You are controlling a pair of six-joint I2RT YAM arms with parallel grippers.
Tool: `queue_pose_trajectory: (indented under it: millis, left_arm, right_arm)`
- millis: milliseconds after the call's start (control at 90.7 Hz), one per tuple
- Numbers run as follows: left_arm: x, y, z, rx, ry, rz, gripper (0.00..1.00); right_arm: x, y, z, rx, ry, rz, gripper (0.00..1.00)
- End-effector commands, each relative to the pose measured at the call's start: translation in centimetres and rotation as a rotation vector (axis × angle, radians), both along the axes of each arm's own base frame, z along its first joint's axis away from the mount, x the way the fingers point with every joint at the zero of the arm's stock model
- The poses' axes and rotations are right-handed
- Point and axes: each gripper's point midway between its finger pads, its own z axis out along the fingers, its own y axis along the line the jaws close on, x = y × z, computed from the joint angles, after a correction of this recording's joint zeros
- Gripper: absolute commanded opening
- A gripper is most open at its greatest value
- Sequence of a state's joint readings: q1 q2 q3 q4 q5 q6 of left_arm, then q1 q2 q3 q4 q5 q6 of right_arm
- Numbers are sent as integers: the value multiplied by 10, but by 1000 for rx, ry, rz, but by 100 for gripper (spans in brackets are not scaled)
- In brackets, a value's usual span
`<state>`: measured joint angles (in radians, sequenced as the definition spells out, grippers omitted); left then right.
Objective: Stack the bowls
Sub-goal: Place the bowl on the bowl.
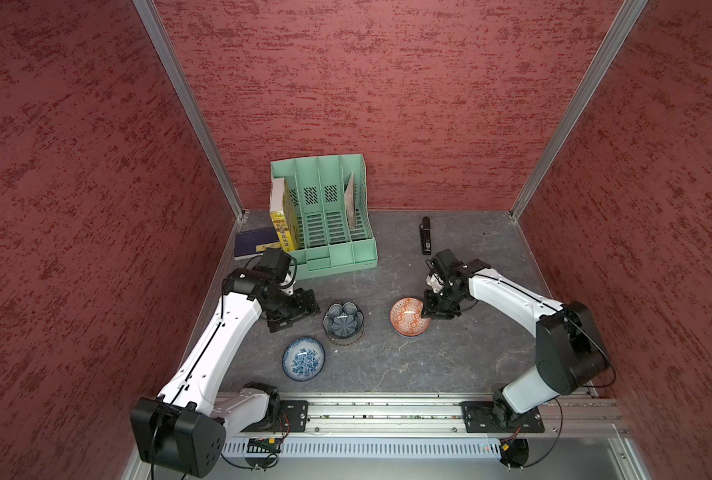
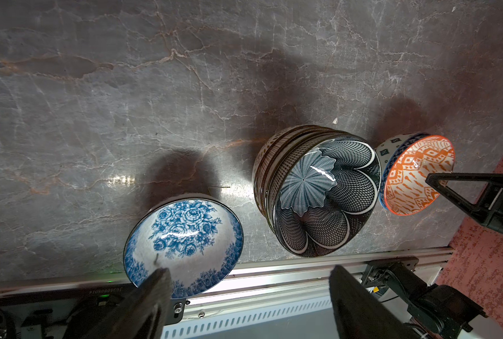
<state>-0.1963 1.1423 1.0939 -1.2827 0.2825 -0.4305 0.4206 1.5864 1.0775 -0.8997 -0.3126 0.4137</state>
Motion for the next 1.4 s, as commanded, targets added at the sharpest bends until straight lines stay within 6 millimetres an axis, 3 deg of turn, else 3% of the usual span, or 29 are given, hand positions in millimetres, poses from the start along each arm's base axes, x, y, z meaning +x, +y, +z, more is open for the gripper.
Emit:
queue_pose_trajectory:
  millis: [0, 419, 584, 804, 1388]
  left_arm:
    - [-6, 4, 3, 11, -10, -7, 88]
    - [-21, 7, 2, 8, 6, 1, 88]
    - [-27, 11, -1, 23, 27, 9, 88]
    - [-29, 11, -1, 20, 31, 16, 87]
    - [-28, 11, -4, 22, 39, 15, 86]
  right_arm:
    - [2, -3, 4, 3, -23, -3, 39]
    - [3, -6, 22, -5, -54, -4, 38]
    - [4, -5, 27, 4, -70, -7, 29]
    - [11, -6, 25, -16, -71, -16, 21]
    - [12, -4, 11, -24, -26, -19, 14]
